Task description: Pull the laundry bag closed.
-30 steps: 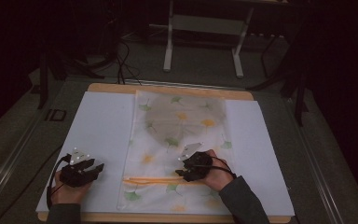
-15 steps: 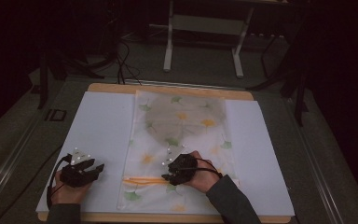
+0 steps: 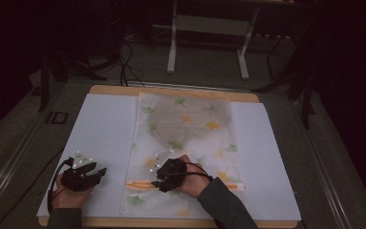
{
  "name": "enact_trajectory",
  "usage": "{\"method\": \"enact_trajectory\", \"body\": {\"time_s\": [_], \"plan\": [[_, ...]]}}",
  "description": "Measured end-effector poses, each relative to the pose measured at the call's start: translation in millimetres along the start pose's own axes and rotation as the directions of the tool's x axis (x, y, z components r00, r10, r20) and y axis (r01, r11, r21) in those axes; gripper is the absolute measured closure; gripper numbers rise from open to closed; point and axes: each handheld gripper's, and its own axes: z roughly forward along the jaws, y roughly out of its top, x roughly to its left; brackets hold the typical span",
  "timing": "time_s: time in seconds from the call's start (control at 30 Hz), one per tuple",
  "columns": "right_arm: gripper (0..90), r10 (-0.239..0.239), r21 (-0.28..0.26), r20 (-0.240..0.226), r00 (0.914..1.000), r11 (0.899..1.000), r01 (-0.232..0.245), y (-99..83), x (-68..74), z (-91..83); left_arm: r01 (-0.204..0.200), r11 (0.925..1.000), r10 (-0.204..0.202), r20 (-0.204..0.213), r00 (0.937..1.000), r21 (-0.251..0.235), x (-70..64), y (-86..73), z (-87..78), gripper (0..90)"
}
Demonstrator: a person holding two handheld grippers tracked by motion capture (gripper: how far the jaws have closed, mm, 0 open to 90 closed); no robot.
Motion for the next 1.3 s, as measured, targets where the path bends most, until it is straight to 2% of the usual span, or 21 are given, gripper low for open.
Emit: {"method": "enact_trajectory", "body": {"time_s": [0.47,0.9,1.3], "plan": [[52.2,-0.061,0.022,-0.044,0.9972,0.998,0.062,28.9,13.3,26.9,0.0,0.9999,0.0,-0.005,1.0,-0.012,1.8,0.1,-2.8,53.0],[65.8,-0.117,0.069,-0.071,0.9906,0.99,0.122,49.1,18.2,46.2,-0.003,0.9999,0.003,-0.004,1.0,-0.013,1.7,0.1,-2.9,52.5],[73.4,-0.137,0.144,-0.117,0.9836,0.978,0.153,62.6,16.5,60.5,-0.004,0.9999,0.004,-0.002,1.0,-0.013,1.3,0.0,-3.2,52.3]]}}
